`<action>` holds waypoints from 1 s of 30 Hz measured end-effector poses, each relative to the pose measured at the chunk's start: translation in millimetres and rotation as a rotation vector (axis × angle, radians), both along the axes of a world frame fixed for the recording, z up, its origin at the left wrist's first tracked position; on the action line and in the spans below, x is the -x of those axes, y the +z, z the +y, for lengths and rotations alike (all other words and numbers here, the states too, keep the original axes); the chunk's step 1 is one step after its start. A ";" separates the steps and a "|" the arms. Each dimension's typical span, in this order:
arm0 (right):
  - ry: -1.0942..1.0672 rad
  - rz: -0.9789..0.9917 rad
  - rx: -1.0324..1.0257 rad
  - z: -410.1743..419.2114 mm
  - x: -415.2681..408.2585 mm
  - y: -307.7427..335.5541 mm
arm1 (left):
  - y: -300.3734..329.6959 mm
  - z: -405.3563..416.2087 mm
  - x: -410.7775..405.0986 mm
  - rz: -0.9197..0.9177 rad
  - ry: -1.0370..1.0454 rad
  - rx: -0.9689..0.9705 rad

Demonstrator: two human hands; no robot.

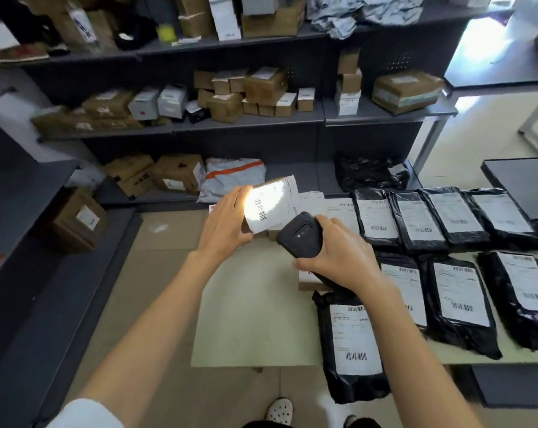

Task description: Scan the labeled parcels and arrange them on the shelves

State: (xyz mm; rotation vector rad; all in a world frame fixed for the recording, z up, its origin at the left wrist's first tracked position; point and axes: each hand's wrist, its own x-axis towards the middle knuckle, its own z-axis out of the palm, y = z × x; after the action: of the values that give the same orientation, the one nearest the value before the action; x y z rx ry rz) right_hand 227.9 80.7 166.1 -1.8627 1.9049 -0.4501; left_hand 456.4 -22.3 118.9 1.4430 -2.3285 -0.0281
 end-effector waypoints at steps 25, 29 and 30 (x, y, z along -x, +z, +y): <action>-0.601 -0.059 -0.064 61.5 26.9 -30.2 | -19.0 -43.2 99.9 0.089 -0.510 -0.139; -0.797 -0.070 -0.059 113.8 69.3 -30.7 | -23.7 -16.9 183.9 0.029 -0.725 -0.175; -0.849 -0.073 -0.062 128.5 78.6 -30.1 | -26.0 -7.6 206.5 0.008 -0.778 -0.181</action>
State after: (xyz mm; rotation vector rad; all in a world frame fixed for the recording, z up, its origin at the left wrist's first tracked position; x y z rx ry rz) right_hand 149.3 209.2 135.9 -0.8971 2.5496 -0.6817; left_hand 249.9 -29.9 92.9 0.5145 -2.7799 -0.4641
